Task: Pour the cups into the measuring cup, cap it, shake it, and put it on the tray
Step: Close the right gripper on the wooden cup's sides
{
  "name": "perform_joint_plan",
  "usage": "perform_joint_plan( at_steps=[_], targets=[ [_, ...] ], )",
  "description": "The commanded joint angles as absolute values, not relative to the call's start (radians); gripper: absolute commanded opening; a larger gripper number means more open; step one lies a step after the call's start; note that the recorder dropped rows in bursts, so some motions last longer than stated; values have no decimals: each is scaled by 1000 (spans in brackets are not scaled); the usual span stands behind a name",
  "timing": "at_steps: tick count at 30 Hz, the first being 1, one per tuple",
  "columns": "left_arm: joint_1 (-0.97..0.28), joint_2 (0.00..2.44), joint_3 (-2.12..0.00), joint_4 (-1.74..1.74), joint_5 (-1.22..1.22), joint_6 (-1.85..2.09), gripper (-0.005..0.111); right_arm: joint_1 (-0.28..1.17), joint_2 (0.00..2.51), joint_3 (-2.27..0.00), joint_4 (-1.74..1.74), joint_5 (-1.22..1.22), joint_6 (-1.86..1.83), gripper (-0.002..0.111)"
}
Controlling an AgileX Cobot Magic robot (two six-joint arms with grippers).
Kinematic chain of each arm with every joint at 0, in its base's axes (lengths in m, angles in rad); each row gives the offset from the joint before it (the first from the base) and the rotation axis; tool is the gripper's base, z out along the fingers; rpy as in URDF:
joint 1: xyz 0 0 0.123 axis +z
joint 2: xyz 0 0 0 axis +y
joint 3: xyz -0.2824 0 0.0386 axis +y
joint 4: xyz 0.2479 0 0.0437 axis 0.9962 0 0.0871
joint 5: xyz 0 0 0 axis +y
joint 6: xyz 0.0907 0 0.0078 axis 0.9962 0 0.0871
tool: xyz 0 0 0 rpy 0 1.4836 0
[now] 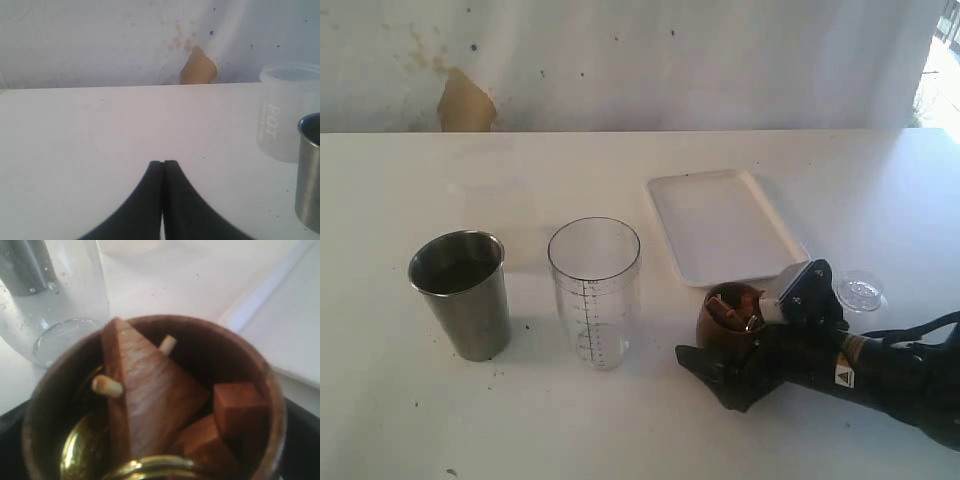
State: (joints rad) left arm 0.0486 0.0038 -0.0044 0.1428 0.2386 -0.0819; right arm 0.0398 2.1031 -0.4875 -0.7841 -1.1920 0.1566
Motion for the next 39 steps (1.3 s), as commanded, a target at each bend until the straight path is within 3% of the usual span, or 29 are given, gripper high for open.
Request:
perform_joint_plan(
  at_steps=[1,19,21,24,34,39],
  targets=[
    [47,0,0,136,238,-85,0,39,2107,-495,-757,-1221,161,105],
    [47,0,0,136,238,-85,0,92,2155,-527,-732,-1221,160,105],
    [47,0,0,136,238,-85,0,92,2155,-527,-729,-1221,160,101],
    [47,0,0,136,238,-85,0,92,2155,-527,-715,-1221,160,89],
    [47,0,0,136,238,-85,0,92,2153,-527,-726,-1221,159,2],
    [47,0,0,136,238,-85,0,92,2147,-527,-796,-1221,107,0]
  ],
)
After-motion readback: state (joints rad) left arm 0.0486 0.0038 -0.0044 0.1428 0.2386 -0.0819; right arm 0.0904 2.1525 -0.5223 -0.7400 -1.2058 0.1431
